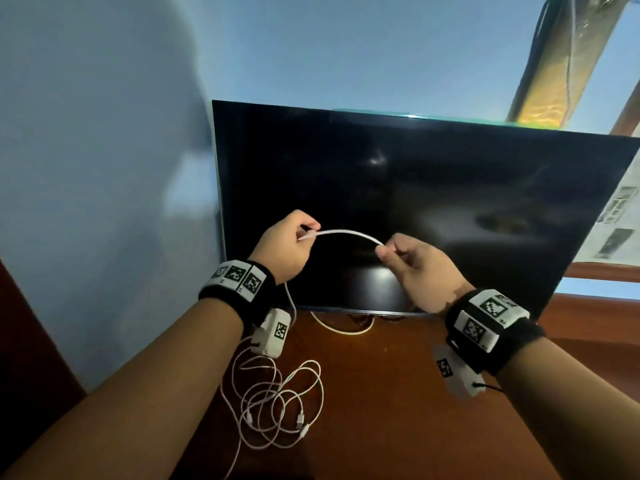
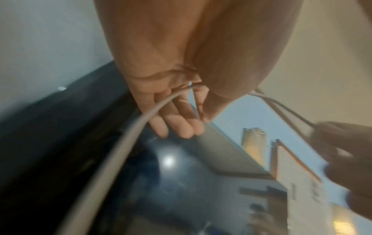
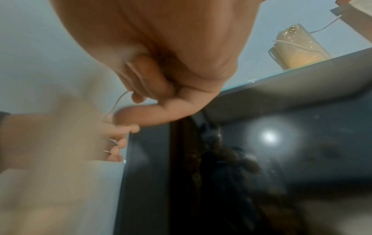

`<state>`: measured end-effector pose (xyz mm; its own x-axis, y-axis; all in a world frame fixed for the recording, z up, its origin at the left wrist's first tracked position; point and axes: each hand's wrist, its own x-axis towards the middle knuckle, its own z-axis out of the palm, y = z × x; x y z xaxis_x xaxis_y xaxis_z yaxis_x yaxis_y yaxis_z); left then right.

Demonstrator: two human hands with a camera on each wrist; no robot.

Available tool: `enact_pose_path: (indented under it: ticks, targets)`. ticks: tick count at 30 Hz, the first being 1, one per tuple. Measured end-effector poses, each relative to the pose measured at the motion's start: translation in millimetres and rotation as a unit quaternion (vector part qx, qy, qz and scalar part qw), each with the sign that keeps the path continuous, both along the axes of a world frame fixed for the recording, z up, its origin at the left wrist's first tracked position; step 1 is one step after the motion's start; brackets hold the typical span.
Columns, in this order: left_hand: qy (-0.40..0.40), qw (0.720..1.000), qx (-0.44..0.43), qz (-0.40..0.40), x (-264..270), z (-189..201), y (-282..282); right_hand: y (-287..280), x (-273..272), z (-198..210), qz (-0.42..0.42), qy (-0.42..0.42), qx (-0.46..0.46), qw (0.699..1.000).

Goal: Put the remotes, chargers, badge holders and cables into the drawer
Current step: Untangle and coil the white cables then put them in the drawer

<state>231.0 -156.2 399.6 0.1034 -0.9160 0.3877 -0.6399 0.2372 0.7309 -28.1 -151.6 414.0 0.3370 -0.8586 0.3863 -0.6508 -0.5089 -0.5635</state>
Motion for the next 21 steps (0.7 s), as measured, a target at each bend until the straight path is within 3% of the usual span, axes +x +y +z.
enact_pose_path:
  ticks: [5, 9, 16, 21]
  targets:
    - [-0.078, 0.995, -0.036, -0.053, -42, 15, 18, 9, 15, 9, 0.02, -0.109, 0.03, 0.993]
    - [-0.058, 0.991, -0.061, -0.105, -42, 21, 27, 17, 8, 17, 0.038, -0.178, 0.133, 0.974]
    - [-0.112, 0.99, -0.028, -0.078, -7, 20, 22, 42, 0, 1, 0.113, -0.16, 0.167, 0.966]
    - [-0.092, 0.994, -0.015, -0.048, 5, 31, 24, 64, 15, -17, 0.131, -0.192, 0.197, 0.952]
